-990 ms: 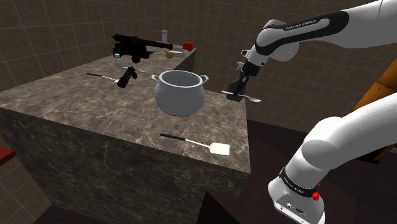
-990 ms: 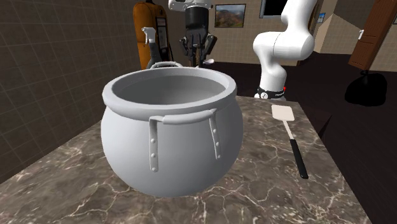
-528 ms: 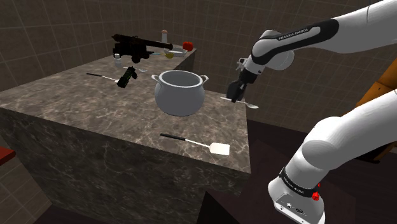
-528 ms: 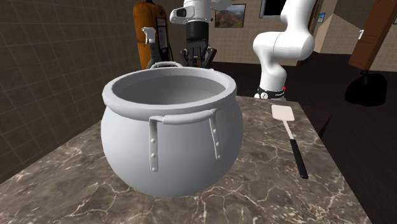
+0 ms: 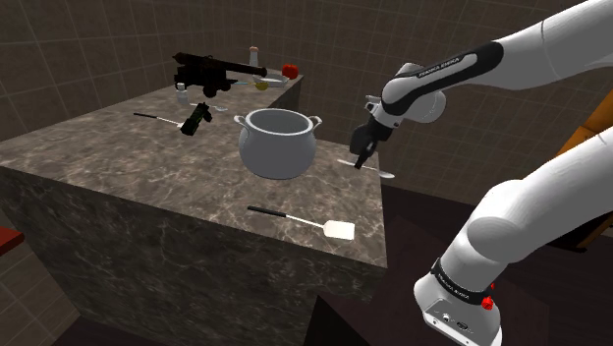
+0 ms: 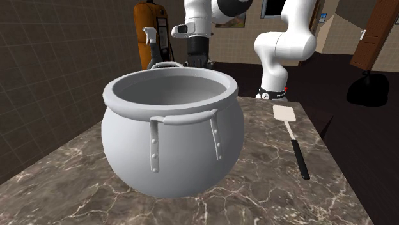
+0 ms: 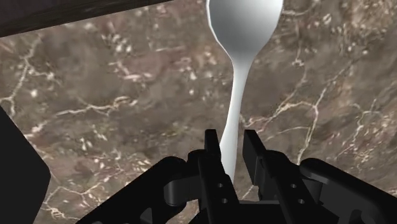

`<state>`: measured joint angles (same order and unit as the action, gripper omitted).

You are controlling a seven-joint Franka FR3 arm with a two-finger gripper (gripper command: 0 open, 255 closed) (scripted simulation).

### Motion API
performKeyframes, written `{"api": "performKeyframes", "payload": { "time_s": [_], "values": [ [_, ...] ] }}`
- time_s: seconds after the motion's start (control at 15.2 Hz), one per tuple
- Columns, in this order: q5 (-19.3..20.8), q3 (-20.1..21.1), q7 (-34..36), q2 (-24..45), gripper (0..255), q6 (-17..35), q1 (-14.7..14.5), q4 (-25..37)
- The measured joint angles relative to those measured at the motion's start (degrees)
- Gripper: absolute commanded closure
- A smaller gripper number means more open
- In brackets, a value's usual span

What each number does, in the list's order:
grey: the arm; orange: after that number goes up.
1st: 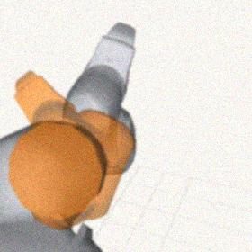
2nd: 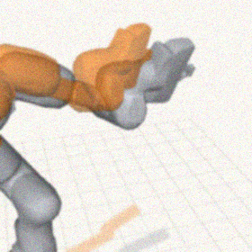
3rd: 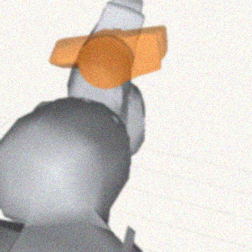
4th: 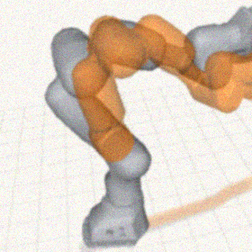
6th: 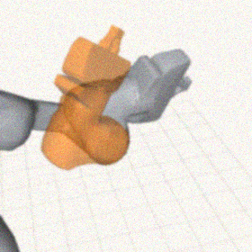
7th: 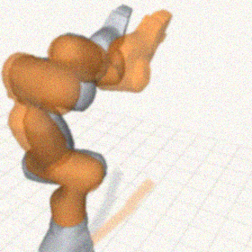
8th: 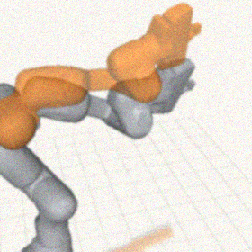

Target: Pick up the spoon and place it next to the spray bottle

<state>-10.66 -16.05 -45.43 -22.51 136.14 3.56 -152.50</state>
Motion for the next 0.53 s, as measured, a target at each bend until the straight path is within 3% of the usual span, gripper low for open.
{"api": "performKeyframes", "payload": {
  "time_s": [0.53],
  "values": [
    [-1.6, -0.7, -1.8, 2.6, 255, 4.2, -0.9, -1.7]
  ]
}}
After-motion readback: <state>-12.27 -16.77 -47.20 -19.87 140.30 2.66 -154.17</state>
